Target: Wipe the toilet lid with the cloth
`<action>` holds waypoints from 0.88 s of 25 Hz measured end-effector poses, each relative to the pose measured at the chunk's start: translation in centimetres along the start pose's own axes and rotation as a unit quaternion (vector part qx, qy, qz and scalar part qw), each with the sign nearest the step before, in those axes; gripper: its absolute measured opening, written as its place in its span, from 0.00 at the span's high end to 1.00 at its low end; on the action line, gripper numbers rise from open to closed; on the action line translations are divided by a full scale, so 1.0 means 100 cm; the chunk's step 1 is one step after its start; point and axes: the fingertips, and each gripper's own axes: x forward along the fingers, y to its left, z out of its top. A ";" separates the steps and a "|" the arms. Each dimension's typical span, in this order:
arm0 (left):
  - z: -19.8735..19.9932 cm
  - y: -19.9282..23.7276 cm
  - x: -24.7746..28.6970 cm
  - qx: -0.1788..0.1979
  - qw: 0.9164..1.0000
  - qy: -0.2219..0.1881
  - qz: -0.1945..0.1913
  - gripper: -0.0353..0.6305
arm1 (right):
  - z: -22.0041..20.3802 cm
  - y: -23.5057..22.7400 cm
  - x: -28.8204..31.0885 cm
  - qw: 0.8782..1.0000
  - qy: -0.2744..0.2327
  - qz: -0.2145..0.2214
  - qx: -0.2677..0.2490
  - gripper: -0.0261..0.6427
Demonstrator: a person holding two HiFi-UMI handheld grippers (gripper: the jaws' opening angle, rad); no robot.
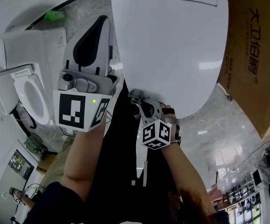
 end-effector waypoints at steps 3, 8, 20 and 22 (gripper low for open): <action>0.001 -0.002 -0.003 0.002 1.000 0.000 0.000 0.92 | -0.011 -0.001 -0.007 1.000 0.002 -0.003 -0.007 0.91; 0.002 -0.008 -0.005 0.004 1.000 0.000 -0.003 0.92 | -0.048 -0.043 -0.042 0.997 -0.003 -0.066 0.038 0.91; 0.000 -0.022 -0.012 0.003 1.000 -0.002 -0.002 0.92 | -0.145 -0.156 -0.134 0.970 0.046 -0.224 0.087 0.91; -0.002 -0.026 -0.015 0.002 1.000 -0.002 -0.002 0.92 | -0.153 -0.155 -0.138 0.964 0.044 -0.236 0.118 0.91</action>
